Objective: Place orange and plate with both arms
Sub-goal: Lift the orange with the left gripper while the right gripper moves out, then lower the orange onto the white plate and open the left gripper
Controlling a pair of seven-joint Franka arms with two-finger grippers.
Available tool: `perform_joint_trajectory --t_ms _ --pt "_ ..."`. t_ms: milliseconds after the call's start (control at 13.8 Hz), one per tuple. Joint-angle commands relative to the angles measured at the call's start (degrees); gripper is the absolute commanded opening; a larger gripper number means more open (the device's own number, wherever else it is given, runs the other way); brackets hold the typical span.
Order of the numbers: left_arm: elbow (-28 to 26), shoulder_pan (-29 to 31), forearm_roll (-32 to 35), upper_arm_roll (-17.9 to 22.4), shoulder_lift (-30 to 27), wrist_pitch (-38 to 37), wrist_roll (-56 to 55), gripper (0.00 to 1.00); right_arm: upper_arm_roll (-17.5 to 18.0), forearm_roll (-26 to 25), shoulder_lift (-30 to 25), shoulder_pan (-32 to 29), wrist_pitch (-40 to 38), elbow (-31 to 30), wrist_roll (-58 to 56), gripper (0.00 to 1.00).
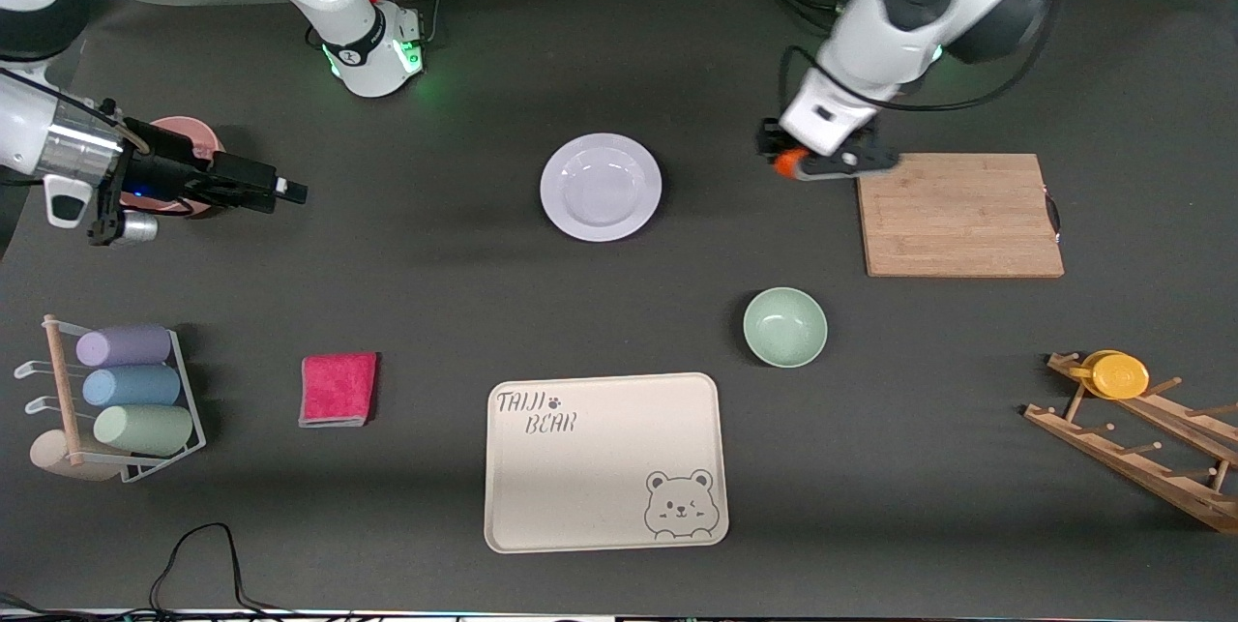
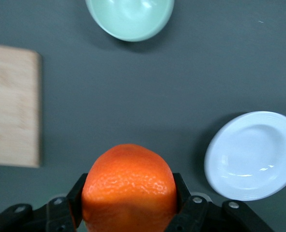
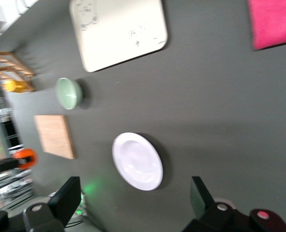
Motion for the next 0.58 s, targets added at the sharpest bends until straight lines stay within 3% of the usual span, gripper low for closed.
perform_joint_trajectory --t_ms 0,289,506 --pt "8.8 -8.7 -0.3 0.4 11.2 4.3 -17.1 0.00 -2.0 8.1 2.4 -0.2 2.1 -3.9 -8.6 1.00" --pt "10.0 -18.1 0.6 0.3 22.6 22.1 -31.3 0.00 -2.7 16.5 7.5 -0.2 2.2 -5.5 -16.2 1.00" --pt "14.9 -22.8 6.4 0.5 31.4 25.5 -41.6 0.00 -2.7 20.8 9.2 0.3 6.0 -9.2 -24.6 1.00"
